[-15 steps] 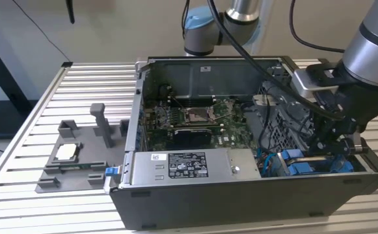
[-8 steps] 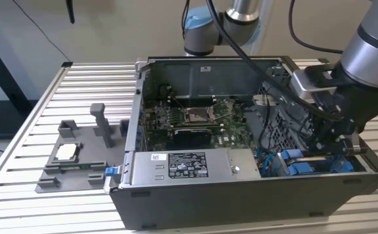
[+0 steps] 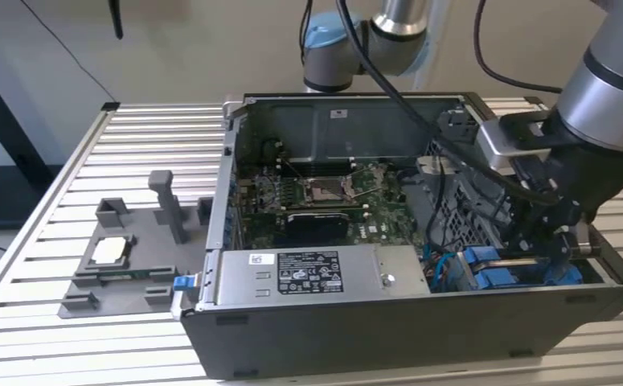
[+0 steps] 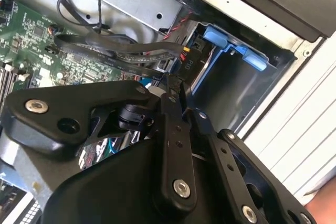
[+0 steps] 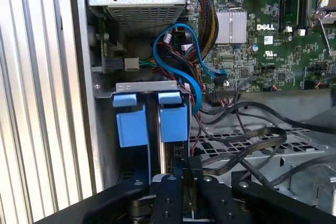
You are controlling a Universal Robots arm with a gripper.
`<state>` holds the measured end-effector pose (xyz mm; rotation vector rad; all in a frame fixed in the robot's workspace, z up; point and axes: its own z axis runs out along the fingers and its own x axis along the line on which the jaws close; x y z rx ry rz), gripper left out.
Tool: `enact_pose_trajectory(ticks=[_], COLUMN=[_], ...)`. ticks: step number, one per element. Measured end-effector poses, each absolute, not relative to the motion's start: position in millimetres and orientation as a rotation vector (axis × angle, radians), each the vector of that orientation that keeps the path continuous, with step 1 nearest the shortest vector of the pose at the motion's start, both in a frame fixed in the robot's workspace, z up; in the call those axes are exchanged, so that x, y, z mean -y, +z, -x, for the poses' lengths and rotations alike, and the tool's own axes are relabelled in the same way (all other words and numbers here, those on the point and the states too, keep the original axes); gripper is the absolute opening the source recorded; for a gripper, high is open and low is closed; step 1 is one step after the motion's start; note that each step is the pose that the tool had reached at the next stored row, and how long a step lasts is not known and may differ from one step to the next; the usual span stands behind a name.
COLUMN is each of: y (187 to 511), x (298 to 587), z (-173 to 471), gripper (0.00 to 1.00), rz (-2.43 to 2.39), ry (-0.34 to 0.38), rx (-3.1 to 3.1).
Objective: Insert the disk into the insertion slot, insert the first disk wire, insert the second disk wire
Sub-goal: 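Insert the second disk wire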
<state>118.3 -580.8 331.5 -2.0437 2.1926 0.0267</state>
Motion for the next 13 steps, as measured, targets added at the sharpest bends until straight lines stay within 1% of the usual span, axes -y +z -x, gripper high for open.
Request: enact_pose_trajectory(ticks=[1, 4, 13], y=[332, 335, 364], x=[581, 581, 581], z=[-118, -118, -118], gripper=[0.24, 0.24, 0.24], rz=[2.043, 2.040, 2.040], ry=[0.028, 0.035, 0.042], rx=[-2.192, -2.190, -2.190])
